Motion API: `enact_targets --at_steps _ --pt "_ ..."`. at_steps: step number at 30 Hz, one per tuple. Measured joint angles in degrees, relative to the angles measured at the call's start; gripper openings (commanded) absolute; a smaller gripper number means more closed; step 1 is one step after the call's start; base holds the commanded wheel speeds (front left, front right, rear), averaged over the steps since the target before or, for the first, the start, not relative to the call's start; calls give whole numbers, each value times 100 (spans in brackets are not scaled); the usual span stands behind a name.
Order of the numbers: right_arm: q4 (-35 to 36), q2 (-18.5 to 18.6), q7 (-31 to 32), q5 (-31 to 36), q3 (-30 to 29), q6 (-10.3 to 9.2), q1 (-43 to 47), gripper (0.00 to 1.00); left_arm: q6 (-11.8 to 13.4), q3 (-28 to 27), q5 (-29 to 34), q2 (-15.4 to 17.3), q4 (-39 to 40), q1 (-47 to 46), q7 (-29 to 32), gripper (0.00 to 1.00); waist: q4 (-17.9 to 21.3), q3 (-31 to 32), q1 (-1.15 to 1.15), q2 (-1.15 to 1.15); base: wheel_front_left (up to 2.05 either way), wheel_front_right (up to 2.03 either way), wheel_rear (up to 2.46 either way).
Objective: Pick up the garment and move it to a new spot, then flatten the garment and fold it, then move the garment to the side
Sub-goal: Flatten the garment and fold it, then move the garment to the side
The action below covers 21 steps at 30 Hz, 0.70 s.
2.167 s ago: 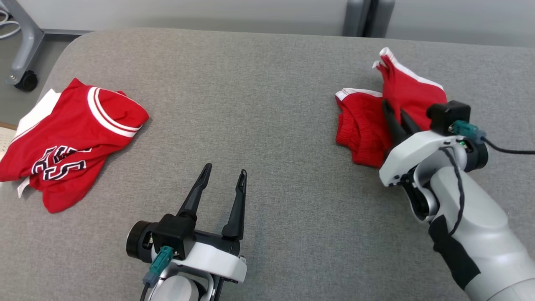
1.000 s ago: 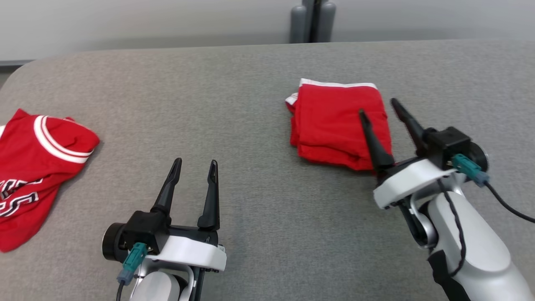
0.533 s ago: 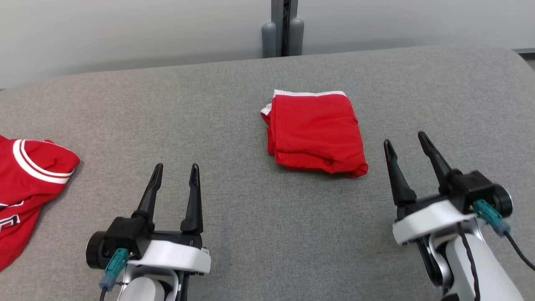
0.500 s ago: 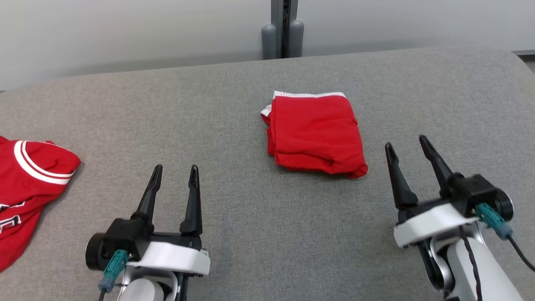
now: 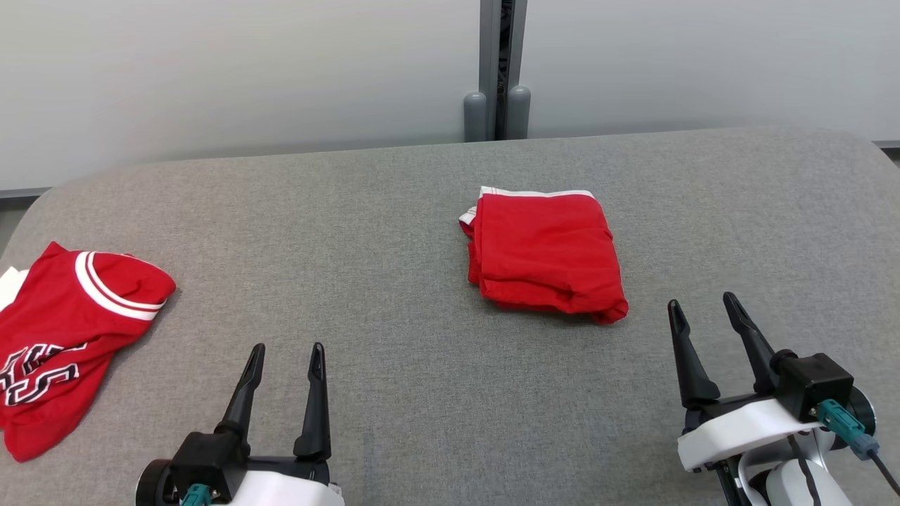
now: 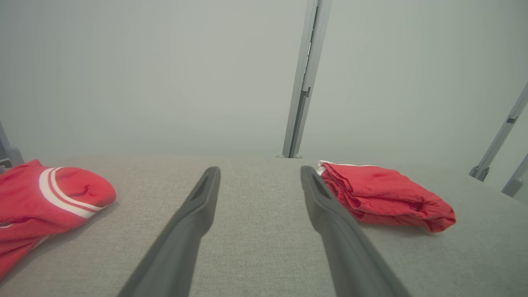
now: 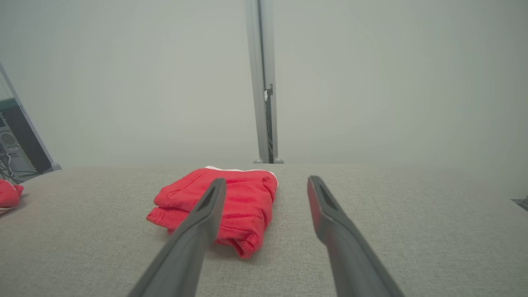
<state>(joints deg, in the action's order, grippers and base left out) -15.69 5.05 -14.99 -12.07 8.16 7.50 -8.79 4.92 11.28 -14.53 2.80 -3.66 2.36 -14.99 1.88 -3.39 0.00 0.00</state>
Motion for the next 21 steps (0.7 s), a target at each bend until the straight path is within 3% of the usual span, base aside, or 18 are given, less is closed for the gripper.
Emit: enact_targets --at_steps 21 --pt "-129 -24 0 -44 166 0 1 100 27 67 23 0 119 162 -1 100 -184 178 0 0 0 0 0"
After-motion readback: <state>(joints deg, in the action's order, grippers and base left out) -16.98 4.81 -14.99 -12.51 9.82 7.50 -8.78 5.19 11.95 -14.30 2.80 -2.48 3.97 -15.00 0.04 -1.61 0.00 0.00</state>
